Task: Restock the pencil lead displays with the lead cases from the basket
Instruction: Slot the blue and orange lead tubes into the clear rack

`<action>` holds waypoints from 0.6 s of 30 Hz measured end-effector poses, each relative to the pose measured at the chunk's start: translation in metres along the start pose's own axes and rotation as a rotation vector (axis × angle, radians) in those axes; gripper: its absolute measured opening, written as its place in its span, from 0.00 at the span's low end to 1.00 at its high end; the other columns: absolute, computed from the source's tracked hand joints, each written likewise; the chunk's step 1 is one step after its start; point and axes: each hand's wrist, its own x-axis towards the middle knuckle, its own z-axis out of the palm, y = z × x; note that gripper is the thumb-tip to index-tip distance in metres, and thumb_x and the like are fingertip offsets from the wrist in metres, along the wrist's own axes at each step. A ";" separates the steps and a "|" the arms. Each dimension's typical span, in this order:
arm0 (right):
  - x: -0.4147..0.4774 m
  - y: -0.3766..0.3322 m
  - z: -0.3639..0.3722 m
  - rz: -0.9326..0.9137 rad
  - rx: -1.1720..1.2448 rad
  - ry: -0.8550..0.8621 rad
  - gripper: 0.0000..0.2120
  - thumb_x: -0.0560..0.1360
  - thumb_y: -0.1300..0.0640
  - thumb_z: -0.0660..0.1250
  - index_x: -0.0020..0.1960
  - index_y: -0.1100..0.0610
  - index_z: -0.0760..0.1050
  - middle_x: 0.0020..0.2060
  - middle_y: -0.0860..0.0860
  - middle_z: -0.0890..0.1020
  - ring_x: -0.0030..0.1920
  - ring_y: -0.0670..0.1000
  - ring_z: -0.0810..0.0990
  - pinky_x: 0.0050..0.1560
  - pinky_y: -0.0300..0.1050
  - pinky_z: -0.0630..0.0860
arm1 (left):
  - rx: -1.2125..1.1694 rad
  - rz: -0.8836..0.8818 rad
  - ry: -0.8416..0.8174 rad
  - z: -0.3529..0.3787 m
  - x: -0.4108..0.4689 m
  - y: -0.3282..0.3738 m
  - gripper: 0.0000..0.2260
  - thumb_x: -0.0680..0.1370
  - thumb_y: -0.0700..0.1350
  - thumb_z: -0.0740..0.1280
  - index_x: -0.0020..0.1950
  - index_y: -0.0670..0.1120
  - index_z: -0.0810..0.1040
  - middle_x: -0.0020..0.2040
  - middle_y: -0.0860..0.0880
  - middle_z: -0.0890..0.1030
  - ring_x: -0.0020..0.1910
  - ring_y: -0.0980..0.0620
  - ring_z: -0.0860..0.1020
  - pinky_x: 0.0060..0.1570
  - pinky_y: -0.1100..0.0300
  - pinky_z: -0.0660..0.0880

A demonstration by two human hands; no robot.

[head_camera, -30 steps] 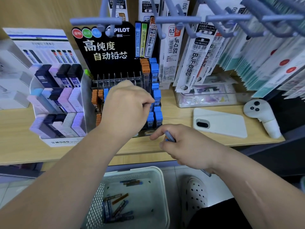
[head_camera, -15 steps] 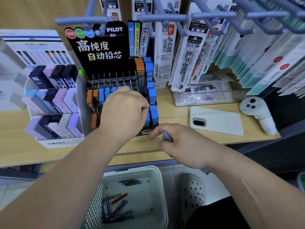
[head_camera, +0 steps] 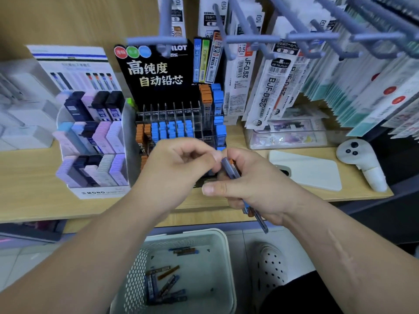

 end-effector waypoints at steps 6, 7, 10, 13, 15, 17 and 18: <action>0.007 -0.004 0.025 -0.068 -0.180 -0.030 0.24 0.61 0.60 0.85 0.45 0.52 0.70 0.27 0.42 0.70 0.28 0.44 0.66 0.29 0.40 0.64 | -0.189 -0.106 0.059 -0.017 -0.021 0.000 0.02 0.74 0.37 0.73 0.42 0.43 0.84 0.29 0.53 0.78 0.26 0.59 0.71 0.28 0.69 0.68; 0.008 -0.004 0.030 -0.074 -0.233 -0.031 0.25 0.60 0.59 0.85 0.45 0.52 0.70 0.28 0.42 0.72 0.28 0.43 0.67 0.30 0.39 0.66 | -0.191 -0.111 0.058 -0.021 -0.024 0.000 0.02 0.73 0.37 0.73 0.41 0.43 0.84 0.29 0.52 0.78 0.26 0.59 0.71 0.27 0.69 0.68; 0.010 -0.004 0.045 -0.102 -0.371 -0.028 0.28 0.58 0.55 0.87 0.45 0.53 0.70 0.31 0.43 0.74 0.31 0.43 0.69 0.33 0.40 0.68 | -0.179 -0.145 0.077 -0.029 -0.032 -0.002 0.05 0.72 0.35 0.75 0.41 0.44 0.83 0.29 0.51 0.79 0.25 0.57 0.72 0.26 0.68 0.68; 0.014 -0.004 0.055 -0.112 -0.398 -0.019 0.27 0.58 0.51 0.86 0.44 0.52 0.71 0.34 0.46 0.76 0.34 0.45 0.70 0.36 0.45 0.69 | -0.206 -0.192 0.096 -0.036 -0.037 -0.004 0.05 0.72 0.34 0.74 0.40 0.42 0.82 0.29 0.50 0.80 0.25 0.56 0.73 0.26 0.67 0.69; 0.016 -0.004 0.056 -0.105 -0.382 -0.035 0.26 0.58 0.49 0.85 0.45 0.53 0.72 0.35 0.49 0.77 0.35 0.47 0.71 0.37 0.46 0.69 | -0.222 -0.210 0.082 -0.042 -0.040 -0.005 0.05 0.73 0.33 0.73 0.39 0.42 0.82 0.29 0.48 0.80 0.26 0.54 0.75 0.26 0.65 0.71; 0.017 -0.005 0.055 -0.105 -0.395 -0.060 0.23 0.59 0.48 0.85 0.43 0.51 0.73 0.34 0.50 0.76 0.35 0.48 0.70 0.38 0.47 0.68 | -0.218 -0.223 0.071 -0.048 -0.043 -0.007 0.05 0.73 0.34 0.73 0.39 0.42 0.82 0.31 0.45 0.81 0.27 0.52 0.77 0.27 0.64 0.72; 0.016 -0.006 0.054 -0.105 -0.402 -0.069 0.21 0.61 0.49 0.85 0.42 0.50 0.74 0.33 0.48 0.75 0.34 0.47 0.70 0.37 0.46 0.67 | -0.212 -0.227 0.068 -0.050 -0.045 -0.009 0.05 0.73 0.35 0.73 0.38 0.43 0.82 0.32 0.44 0.81 0.29 0.52 0.77 0.29 0.63 0.73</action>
